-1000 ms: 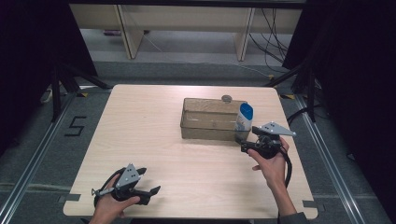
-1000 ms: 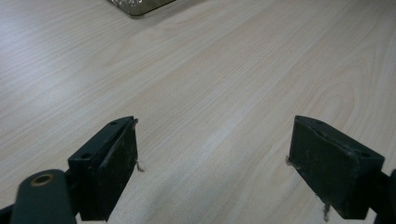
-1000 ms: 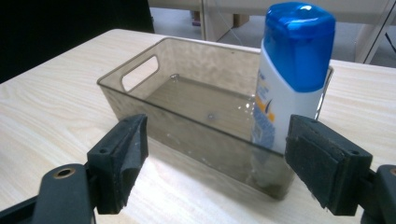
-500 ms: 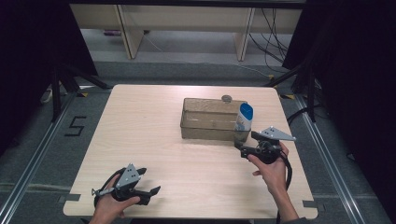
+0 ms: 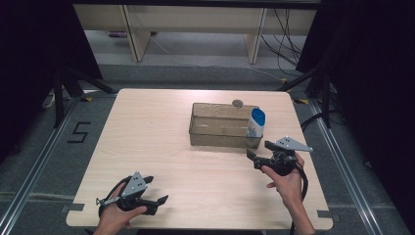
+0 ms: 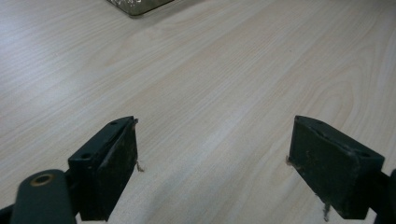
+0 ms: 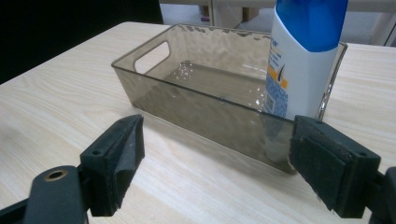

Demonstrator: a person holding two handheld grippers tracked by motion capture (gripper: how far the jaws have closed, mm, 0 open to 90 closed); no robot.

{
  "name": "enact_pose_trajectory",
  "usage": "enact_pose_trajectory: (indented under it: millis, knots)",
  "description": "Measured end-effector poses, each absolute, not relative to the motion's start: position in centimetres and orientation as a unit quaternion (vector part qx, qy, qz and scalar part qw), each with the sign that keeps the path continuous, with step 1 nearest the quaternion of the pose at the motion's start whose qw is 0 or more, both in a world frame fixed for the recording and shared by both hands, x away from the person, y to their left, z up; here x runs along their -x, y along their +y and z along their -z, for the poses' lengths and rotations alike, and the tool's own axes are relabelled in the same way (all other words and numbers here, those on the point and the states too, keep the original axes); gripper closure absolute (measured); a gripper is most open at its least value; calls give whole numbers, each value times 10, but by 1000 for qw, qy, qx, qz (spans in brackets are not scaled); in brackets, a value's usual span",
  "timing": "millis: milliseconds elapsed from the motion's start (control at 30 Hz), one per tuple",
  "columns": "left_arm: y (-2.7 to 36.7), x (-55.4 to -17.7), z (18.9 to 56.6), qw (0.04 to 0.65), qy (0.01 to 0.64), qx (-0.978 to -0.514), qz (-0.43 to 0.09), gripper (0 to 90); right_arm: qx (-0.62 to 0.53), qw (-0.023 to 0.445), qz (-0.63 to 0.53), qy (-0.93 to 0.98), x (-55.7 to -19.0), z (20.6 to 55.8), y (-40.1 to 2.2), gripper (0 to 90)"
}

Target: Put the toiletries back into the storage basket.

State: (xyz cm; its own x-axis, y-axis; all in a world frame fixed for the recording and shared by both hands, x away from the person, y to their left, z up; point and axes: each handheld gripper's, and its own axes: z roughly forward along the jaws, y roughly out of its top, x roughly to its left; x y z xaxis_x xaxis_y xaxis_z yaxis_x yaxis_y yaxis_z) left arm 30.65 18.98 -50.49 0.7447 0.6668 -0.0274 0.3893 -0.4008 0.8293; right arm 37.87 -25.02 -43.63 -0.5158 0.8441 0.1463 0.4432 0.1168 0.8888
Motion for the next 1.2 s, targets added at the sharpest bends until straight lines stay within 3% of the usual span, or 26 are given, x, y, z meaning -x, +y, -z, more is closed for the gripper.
enact_pose_trajectory:
  millis: [1200]
  knots:
    - [190, -307, 505, 441, 320, -824, -158, 152, -429, 191, -494, 731, -352, 449, -247, 188]
